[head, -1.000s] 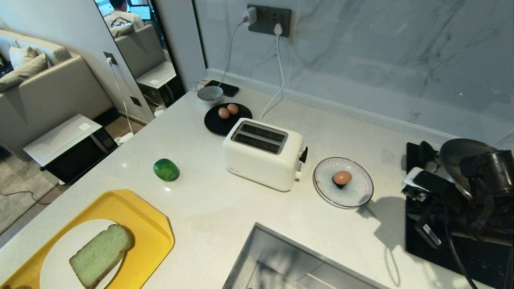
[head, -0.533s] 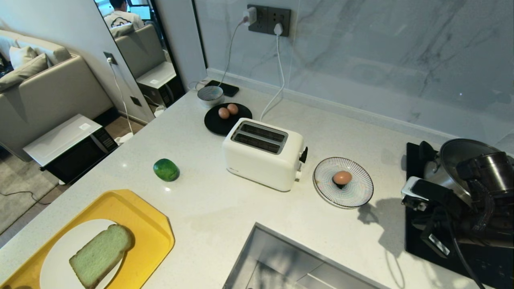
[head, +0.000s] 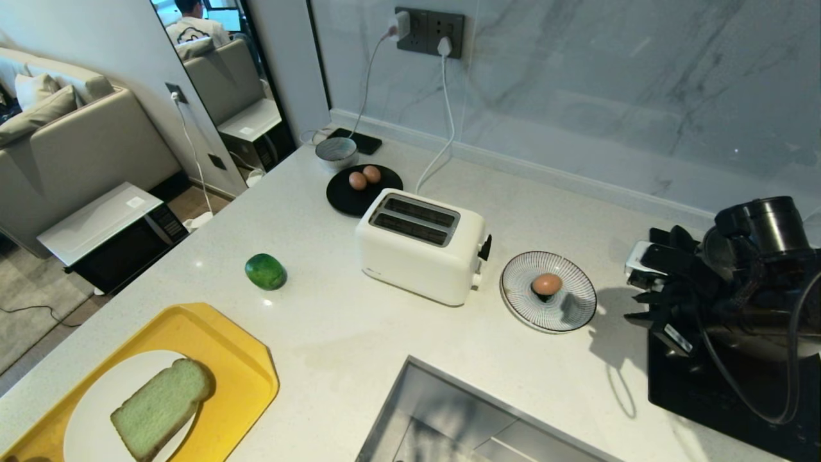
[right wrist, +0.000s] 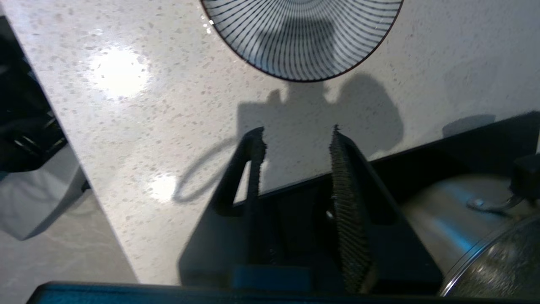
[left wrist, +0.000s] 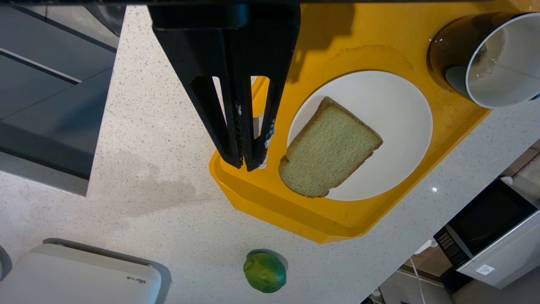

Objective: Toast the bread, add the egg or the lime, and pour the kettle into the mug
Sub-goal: Pick up the egg

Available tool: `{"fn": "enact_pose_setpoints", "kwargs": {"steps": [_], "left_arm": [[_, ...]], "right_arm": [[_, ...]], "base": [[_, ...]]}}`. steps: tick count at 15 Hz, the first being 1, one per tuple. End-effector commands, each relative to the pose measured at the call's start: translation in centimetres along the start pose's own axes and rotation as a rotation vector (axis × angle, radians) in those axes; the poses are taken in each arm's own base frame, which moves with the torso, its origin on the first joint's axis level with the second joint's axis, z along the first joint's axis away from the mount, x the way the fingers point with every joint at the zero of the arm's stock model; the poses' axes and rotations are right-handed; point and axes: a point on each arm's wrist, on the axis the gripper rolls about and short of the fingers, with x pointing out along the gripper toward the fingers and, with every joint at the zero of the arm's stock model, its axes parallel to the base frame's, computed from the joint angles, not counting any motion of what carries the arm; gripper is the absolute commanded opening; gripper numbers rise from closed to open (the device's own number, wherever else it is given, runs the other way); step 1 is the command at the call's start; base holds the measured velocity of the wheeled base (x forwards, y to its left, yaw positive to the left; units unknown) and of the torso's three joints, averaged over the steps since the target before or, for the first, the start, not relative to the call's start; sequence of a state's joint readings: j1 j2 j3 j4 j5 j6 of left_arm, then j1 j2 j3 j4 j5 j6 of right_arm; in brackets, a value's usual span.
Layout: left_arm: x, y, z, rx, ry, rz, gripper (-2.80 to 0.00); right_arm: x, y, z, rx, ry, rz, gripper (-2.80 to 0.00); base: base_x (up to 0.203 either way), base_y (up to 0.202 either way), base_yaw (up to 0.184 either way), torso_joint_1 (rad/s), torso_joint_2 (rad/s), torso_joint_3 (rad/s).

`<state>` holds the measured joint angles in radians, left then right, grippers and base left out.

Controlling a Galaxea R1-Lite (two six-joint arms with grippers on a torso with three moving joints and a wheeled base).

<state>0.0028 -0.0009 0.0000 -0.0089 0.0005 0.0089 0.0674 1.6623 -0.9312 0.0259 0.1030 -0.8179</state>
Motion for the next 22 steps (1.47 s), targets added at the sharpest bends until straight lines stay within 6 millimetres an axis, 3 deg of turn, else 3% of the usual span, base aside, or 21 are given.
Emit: {"fn": "enact_pose_setpoints", "kwargs": {"steps": [1, 4, 8, 11, 17, 22], "left_arm": [[0.0, 0.0, 0.0, 0.0, -0.002, 0.0, -2.8], [0.0, 0.0, 0.0, 0.0, -0.001, 0.001, -2.8], [0.0, 0.0, 0.0, 0.0, -0.002, 0.001, -2.8], [0.0, 0.0, 0.0, 0.0, -0.001, 0.001, -2.8], [0.0, 0.0, 0.0, 0.0, -0.001, 0.001, -2.8], [0.0, 0.0, 0.0, 0.0, -0.001, 0.001, -2.8]], "right_arm": [[2.5, -1.5, 0.4, -0.06, 0.018, 0.007, 0.0], [4.1, -2.9, 1.4, -0.096, -0.008, 0.014, 0.0], [5.7, -4.2, 1.8, -0.433, 0.002, -0.007, 0.0], [7.2, -5.2, 2.1, -0.586, 0.001, -0.016, 0.0], [10.0, -6.9, 3.7, -0.635, -0.074, -0.031, 0.0], [9.1, -7.9, 4.9, -0.607, -0.076, 0.131, 0.0]], "base": [[0.0, 0.0, 0.0, 0.0, 0.0, 0.0], [0.0, 0.0, 0.0, 0.0, 0.0, 0.0], [0.0, 0.0, 0.0, 0.0, 0.0, 0.0], [0.0, 0.0, 0.0, 0.0, 0.0, 0.0], [0.0, 0.0, 0.0, 0.0, 0.0, 0.0], [0.0, 0.0, 0.0, 0.0, 0.0, 0.0]]}}
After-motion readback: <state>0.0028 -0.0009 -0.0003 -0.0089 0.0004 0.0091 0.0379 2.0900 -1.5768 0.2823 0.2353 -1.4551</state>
